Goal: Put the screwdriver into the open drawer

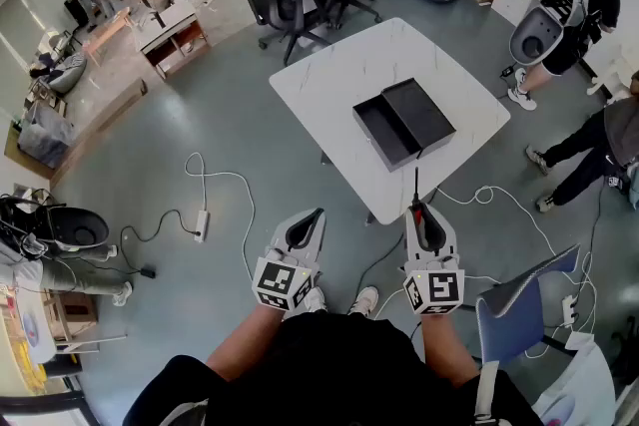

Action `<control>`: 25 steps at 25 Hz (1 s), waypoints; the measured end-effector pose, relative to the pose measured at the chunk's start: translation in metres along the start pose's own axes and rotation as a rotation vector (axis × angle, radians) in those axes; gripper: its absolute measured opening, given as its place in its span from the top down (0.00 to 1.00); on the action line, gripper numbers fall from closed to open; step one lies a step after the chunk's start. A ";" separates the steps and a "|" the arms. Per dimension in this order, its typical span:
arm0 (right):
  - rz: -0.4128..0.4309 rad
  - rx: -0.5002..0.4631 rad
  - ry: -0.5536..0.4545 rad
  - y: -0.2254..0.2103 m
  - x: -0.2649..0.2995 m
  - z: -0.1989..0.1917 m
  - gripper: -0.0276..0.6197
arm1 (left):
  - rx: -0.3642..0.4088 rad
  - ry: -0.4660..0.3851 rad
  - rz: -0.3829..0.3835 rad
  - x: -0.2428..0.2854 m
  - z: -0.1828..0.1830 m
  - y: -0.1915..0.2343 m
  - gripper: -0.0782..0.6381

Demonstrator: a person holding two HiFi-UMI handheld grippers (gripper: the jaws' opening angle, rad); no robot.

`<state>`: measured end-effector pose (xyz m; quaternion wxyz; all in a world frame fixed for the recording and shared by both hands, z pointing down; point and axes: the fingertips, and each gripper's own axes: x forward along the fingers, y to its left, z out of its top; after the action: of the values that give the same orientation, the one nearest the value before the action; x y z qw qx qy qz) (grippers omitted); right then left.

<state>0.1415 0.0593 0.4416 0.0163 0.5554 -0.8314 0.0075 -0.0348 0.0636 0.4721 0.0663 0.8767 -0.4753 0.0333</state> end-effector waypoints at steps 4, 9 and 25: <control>0.002 0.002 0.001 -0.001 0.000 -0.003 0.83 | 0.000 0.003 -0.003 0.002 -0.003 -0.002 0.88; 0.009 0.003 -0.001 -0.005 0.001 -0.002 0.83 | 0.008 0.011 0.003 0.006 -0.001 -0.005 0.88; 0.060 0.123 -0.015 -0.041 0.012 -0.011 0.82 | -0.006 0.035 0.048 0.031 -0.010 -0.014 0.88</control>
<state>0.1751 0.0327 0.4531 -0.0244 0.5304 -0.8456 0.0546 -0.0058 0.0467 0.4848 0.0765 0.8641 -0.4952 0.0485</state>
